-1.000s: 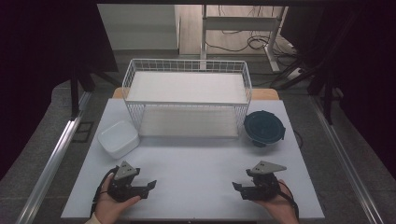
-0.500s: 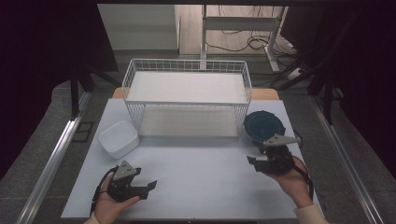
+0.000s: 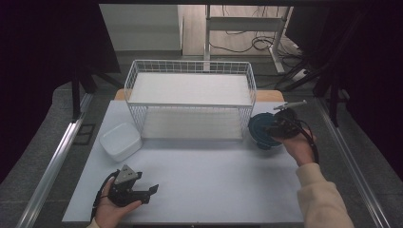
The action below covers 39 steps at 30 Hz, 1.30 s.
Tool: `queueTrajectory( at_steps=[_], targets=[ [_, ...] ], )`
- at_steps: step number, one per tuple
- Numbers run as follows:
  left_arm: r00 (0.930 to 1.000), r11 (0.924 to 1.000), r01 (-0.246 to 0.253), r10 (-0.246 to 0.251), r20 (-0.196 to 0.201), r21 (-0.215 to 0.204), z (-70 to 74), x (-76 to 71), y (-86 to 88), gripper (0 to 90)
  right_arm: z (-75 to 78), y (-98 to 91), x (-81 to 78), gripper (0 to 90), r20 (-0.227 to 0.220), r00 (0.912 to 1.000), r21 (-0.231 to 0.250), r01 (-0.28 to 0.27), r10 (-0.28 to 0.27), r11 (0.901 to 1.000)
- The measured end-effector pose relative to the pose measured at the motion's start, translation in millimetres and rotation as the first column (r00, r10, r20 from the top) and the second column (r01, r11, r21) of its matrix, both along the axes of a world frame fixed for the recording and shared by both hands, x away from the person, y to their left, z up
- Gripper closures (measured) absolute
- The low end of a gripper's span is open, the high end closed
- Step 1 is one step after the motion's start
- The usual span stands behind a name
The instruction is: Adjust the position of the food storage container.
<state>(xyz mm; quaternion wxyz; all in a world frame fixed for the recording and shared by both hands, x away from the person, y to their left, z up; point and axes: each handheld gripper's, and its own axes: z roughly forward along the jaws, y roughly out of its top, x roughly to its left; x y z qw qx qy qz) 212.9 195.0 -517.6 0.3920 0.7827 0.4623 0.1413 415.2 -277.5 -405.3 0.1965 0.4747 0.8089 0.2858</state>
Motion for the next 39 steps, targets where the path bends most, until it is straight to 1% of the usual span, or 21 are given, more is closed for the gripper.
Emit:
queueTrajectory(
  at_steps=[2,3,5,8,9,10,11,12,13,15,16,17,20,25,26,27,29,32,35,36,39],
  targets=[
    [1.0000,1.0000,-0.005,0.005,-0.001,0.001,-0.2,-1.3,2.2,20.5,-2.2,-1.1,17.7,53.5,-0.022,0.9994,-0.002,0.028,-0.028,0.9996],
    [1.0000,1.0000,-0.005,0.005,-0.001,0.001,-0.2,-1.3,2.2,20.5,-2.2,-1.1,17.7,53.5,-0.022,0.9994,-0.002,0.028,-0.028,0.9996],
    [0.9999,0.9999,-0.010,0.010,-0.003,-0.001,-0.7,-1.6,4.0,20.5,-2.8,-3.3,26.9,54.9,-0.033,0.9986,0.010,0.040,-0.040,0.9991],
    [0.9999,0.9999,-0.016,0.016,-0.003,-0.001,-1.6,-1.7,5.5,20.6,-2.6,-4.8,38.8,60.0,-0.043,0.9975,0.000,0.056,-0.056,0.9984],
    [0.9999,0.9999,-0.016,0.016,-0.001,-0.001,-1.5,-1.7,5.5,20.7,-2.7,-5.7,46.6,66.3,-0.043,0.9967,0.002,0.069,-0.069,0.9976],
    [0.9999,0.9999,-0.015,0.015,0.001,-0.003,-1.4,-1.7,5.4,20.7,-2.7,-5.7,46.6,66.3,-0.043,0.9967,0.002,0.069,-0.069,0.9976],
    [0.9999,0.9999,-0.013,0.013,0.003,-0.004,-1.3,-1.7,5.2,20.7,-3.1,-5.5,50.6,70.1,-0.045,0.9960,-0.006,0.077,-0.077,0.9970],
    [0.9999,0.9999,-0.013,0.013,0.003,-0.004,-1.3,-1.5,5.2,20.8,-4.1,-5.0,58.3,79.7,-0.044,0.9958,-0.023,0.080,-0.080,0.9966],
    [0.9999,0.9999,-0.014,0.014,0.001,-0.005,-1.5,-1.4,5.2,20.8,-4.1,-5.0,58.3,79.7,-0.044,0.9958,-0.023,0.080,-0.080,0.9966],
    [0.9999,0.9999,-0.014,0.014,-0.001,-0.002,-2.2,-0.6,6.0,20.8,-5.7,-4.5,66.5,86.7,-0.041,0.9959,-0.044,0.078,-0.080,0.9960],
    [0.9998,0.9998,-0.017,0.017,-0.003,-0.004,-2.6,0.2,6.9,20.8,-8.1,-4.1,75.6,88.7,-0.057,0.9949,-0.059,0.080,-0.083,0.9950],
    [0.9998,0.9998,-0.017,0.017,-0.003,-0.004,-2.6,0.2,6.9,20.8,-8.1,-4.1,75.6,88.7,-0.057,0.9949,-0.059,0.080,-0.083,0.9950],
    [0.9998,0.9998,-0.021,0.021,-0.003,-0.004,-2.6,1.1,8.6,20.8,-13.5,-1.8,91.4,89.0,-0.061,0.9942,-0.047,0.086,-0.089,0.9952],
    [0.9996,0.9996,-0.027,0.027,-0.002,-0.006,-2.9,1.4,10.8,21.0,-19.2,3.8,104.7,89.0,-0.077,0.9933,-0.025,0.084,-0.086,0.9962],
    [0.9996,0.9996,-0.028,0.028,0.002,-0.009,-2.0,0.6,11.3,21.1,-23.9,6.2,110.9,89.0,-0.083,0.9927,-0.030,0.085,-0.088,0.9959],
    [0.9996,0.9996,-0.028,0.028,0.002,-0.009,-2.0,0.6,11.3,21.2,-23.9,6.2,110.9,89.0,-0.083,0.9927,-0.030,0.085,-0.088,0.9959],
    [0.9996,0.9996,-0.027,0.027,0.006,-0.011,-1.6,0.1,11.3,21.2,-27.9,8.3,117.7,89.0,-0.094,0.9908,-0.058,0.092,-0.097,0.9940],
    [0.9996,0.9996,-0.026,0.027,0.006,-0.013,-1.6,0.2,11.7,21.2,-31.3,12.1,124.0,89.0,-0.106,0.9896,-0.052,0.092,-0.097,0.9944],
    [0.9995,0.9995,-0.031,0.031,0.004,-0.010,-1.5,0.1,12.5,21.2,-35.8,15.6,127.7,89.0,-0.114,0.9883,-0.095,0.091,-0.101,0.9913],
    [0.9994,0.9994,-0.033,0.033,0.004,-0.011,-1.5,0.0,12.7,21.3,-39.2,13.8,129.6,89.1,-0.136,0.9842,-0.109,0.098,-0.113,0.9892],
    [0.9994,0.9993,-0.035,0.035,0.003,-0.011,-1.5,-0.3,13.0,21.3,-39.6,10.7,130.5,89.3,-0.149,0.9811,-0.084,0.111,-0.123,0.9902]
  ],
)
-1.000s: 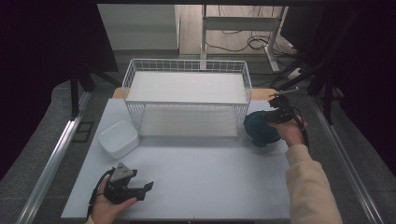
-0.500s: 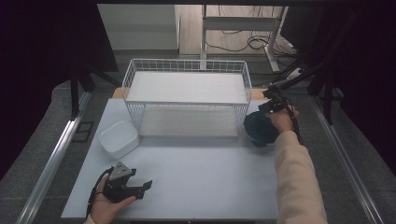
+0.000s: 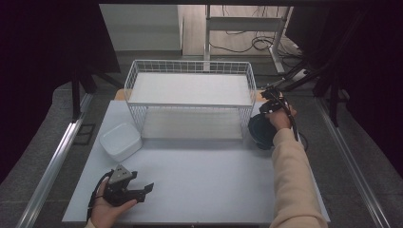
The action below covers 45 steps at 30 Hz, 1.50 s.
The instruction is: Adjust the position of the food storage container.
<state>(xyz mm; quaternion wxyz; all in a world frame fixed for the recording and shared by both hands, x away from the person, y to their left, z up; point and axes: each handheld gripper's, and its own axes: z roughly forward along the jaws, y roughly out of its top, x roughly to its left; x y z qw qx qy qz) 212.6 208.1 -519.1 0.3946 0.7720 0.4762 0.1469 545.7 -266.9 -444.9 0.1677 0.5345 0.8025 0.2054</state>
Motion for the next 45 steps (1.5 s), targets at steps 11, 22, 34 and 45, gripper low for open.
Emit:
queueTrajectory(
  at_steps=[11,22,34,45],
  targets=[
    [1.0000,1.0000,0.000,0.000,-0.010,-0.001,-1.4,-2.6,-0.1,21.4,0.1,-2.9,-8.2,89.6,-0.028,0.9990,0.035,0.036,-0.035,0.9987],
    [0.9999,1.0000,-0.005,0.005,-0.015,0.001,-1.4,-3.9,0.2,21.4,-3.3,-4.0,-15.1,89.7,-0.047,0.9988,0.051,0.019,-0.017,0.9985],
    [0.9998,0.9999,-0.003,0.003,-0.020,-0.012,-1.2,-4.1,0.9,21.4,-7.0,0.5,-35.8,89.7,-0.065,0.9978,0.027,-0.012,0.013,0.9996],
    [0.9995,0.9996,0.017,-0.017,-0.025,-0.022,-1.4,-2.7,1.5,21.4,-7.0,7.2,-69.8,89.7,-0.092,0.9933,0.004,-0.069,0.069,0.9976]
  ],
)
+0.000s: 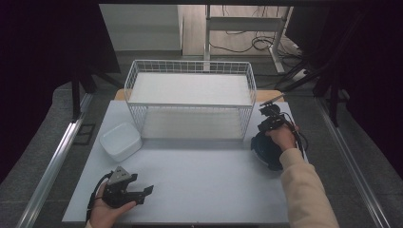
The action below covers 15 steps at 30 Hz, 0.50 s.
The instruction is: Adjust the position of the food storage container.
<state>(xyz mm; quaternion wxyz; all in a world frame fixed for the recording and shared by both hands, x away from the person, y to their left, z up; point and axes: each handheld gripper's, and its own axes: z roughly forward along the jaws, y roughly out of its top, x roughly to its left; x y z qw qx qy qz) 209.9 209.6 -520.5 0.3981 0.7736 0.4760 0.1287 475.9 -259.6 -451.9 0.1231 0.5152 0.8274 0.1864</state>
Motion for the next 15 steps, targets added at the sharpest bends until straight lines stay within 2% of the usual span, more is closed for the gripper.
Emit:
queueTrajectory(
  at_steps=[3,11,15],
  targets=[
    [1.0000,1.0000,0.009,-0.009,0.001,-0.003,0.5,1.3,-0.4,21.4,0.1,1.0,-14.0,89.7,-0.011,0.9995,-0.009,-0.031,0.031,0.9995],
    [0.9997,0.9998,0.021,-0.021,-0.009,-0.006,-0.2,4.4,-2.2,21.4,0.4,2.3,-30.3,89.6,-0.016,0.9989,-0.017,-0.045,0.045,0.9988],
    [0.9997,0.9998,0.017,-0.017,-0.017,-0.006,-0.8,4.4,-2.1,21.3,1.6,-0.3,-36.3,89.2,0.009,0.9981,-0.001,-0.061,0.061,0.9981]
  ],
)
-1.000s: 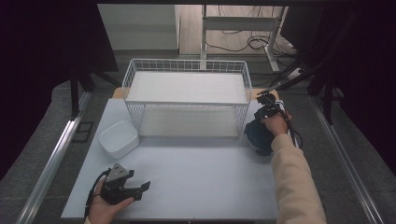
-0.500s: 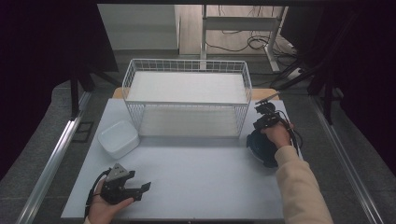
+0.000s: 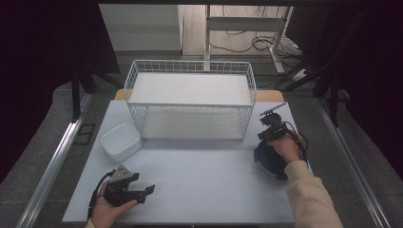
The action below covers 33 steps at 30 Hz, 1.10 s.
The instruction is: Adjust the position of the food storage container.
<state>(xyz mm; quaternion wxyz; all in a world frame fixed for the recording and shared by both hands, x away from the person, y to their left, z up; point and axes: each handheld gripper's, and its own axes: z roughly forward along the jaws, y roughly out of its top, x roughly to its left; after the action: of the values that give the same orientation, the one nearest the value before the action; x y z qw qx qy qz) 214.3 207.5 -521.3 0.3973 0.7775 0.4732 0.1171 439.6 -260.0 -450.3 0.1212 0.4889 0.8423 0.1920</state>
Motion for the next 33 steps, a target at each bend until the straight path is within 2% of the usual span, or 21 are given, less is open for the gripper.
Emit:
queueTrajectory(
  at_steps=[2,3,4,5,6,7,8,9,10,11,13,14,15,16,20,21,22,26,28,31,33],
  targets=[
    [1.0000,1.0000,0.000,0.000,-0.001,0.001,-0.2,0.1,-0.1,21.4,2.8,-1.3,-2.3,89.2,0.011,0.9999,0.009,0.001,-0.002,1.0000],
    [1.0000,1.0000,-0.001,0.001,-0.002,0.001,-0.8,0.7,-0.3,21.4,12.1,-8.3,-8.9,89.2,0.043,0.9991,0.039,0.003,-0.005,0.9992],
    [1.0000,1.0000,-0.001,0.001,-0.002,0.001,-0.8,0.7,-0.3,21.3,12.1,-8.3,-8.9,89.2,0.043,0.9991,0.039,0.003,-0.005,0.9992],
    [1.0000,1.0000,-0.003,0.003,-0.003,0.000,-1.2,1.2,-0.9,21.4,23.1,-19.5,-17.1,89.2,0.074,0.9970,0.068,0.015,-0.020,0.9976],
    [1.0000,1.0000,-0.003,0.003,-0.003,0.000,-1.2,1.2,-0.9,21.4,23.1,-19.5,-17.1,89.2,0.074,0.9970,0.068,0.015,-0.020,0.9976],
    [1.0000,1.0000,-0.002,0.002,-0.002,0.003,-0.8,1.3,-1.7,21.3,32.5,-33.3,-25.3,89.2,0.093,0.9950,0.079,0.029,-0.036,0.9965],
    [1.0000,1.0000,-0.002,0.002,-0.002,0.003,-0.8,1.3,-1.7,21.4,32.5,-33.3,-25.3,89.2,0.093,0.9950,0.079,0.029,-0.036,0.9965],
    [1.0000,1.0000,-0.004,0.004,0.001,0.005,-0.2,1.0,-2.6,21.3,39.2,-48.9,-32.7,89.2,0.105,0.9927,0.077,0.051,-0.059,0.9957],
    [1.0000,1.0000,-0.004,0.004,0.001,0.005,-0.2,1.0,-2.6,21.4,39.2,-48.9,-32.7,89.2,0.105,0.9927,0.077,0.051,-0.059,0.9957],
    [1.0000,1.0000,-0.004,0.004,0.003,0.007,0.4,0.8,-3.1,21.3,42.5,-65.5,-39.1,89.2,0.112,0.9895,0.078,0.083,-0.092,0.9935],
    [1.0000,1.0000,-0.006,0.006,0.005,0.007,0.8,0.5,-3.6,21.3,43.3,-82.5,-44.4,89.2,0.119,0.9851,0.058,0.118,-0.124,0.9913],
    [1.0000,1.0000,-0.006,0.006,0.005,0.007,0.8,0.5,-3.6,21.3,43.3,-82.5,-44.4,89.2,0.119,0.9851,0.058,0.118,-0.124,0.9913],
    [0.9999,0.9999,-0.009,0.009,0.006,0.007,1.1,0.3,-4.0,21.3,42.0,-99.0,-48.3,89.2,0.115,0.9803,0.038,0.157,-0.161,0.9868],
    [0.9999,0.9999,-0.009,0.009,0.006,0.007,1.1,0.2,-4.2,21.3,40.0,-106.8,-49.6,89.2,0.106,0.9788,0.035,0.172,-0.175,0.9844],
    [1.0000,0.9999,-0.007,0.007,0.003,0.010,0.7,0.6,-4.9,21.3,22.6,-127.9,-52.3,89.2,0.057,0.9764,-0.002,0.209,-0.208,0.9780],
    [1.0000,0.9999,-0.007,0.007,0.003,0.010,0.7,0.6,-4.9,21.2,22.6,-127.9,-52.3,89.2,0.057,0.9764,-0.002,0.209,-0.208,0.9780],
    [1.0000,0.9999,-0.008,0.008,0.003,0.012,0.7,0.9,-5.1,21.2,11.6,-132.7,-52.1,89.2,0.025,0.9774,0.004,0.210,-0.210,0.9777],
    [0.9999,0.9999,-0.012,0.011,0.003,0.012,0.6,1.0,-5.0,21.2,-0.2,-132.1,-50.8,89.2,-0.003,0.9816,0.011,0.191,-0.191,0.9816],
    [0.9999,0.9999,-0.013,0.013,0.002,0.011,0.6,1.0,-4.5,21.2,-1.9,-130.7,-50.3,89.2,0.005,0.9821,-0.008,0.188,-0.188,0.9821],
    [0.9999,0.9998,-0.015,0.015,0.004,0.013,0.6,1.5,-4.0,21.2,-1.3,-133.2,-51.3,89.3,-0.001,0.9848,0.017,0.174,-0.174,0.9846],
    [0.9999,0.9998,-0.014,0.014,0.003,0.013,0.5,1.7,-4.2,21.2,-1.6,-133.3,-51.4,89.3,0.006,0.9864,0.012,0.164,-0.165,0.9863]
  ],
)
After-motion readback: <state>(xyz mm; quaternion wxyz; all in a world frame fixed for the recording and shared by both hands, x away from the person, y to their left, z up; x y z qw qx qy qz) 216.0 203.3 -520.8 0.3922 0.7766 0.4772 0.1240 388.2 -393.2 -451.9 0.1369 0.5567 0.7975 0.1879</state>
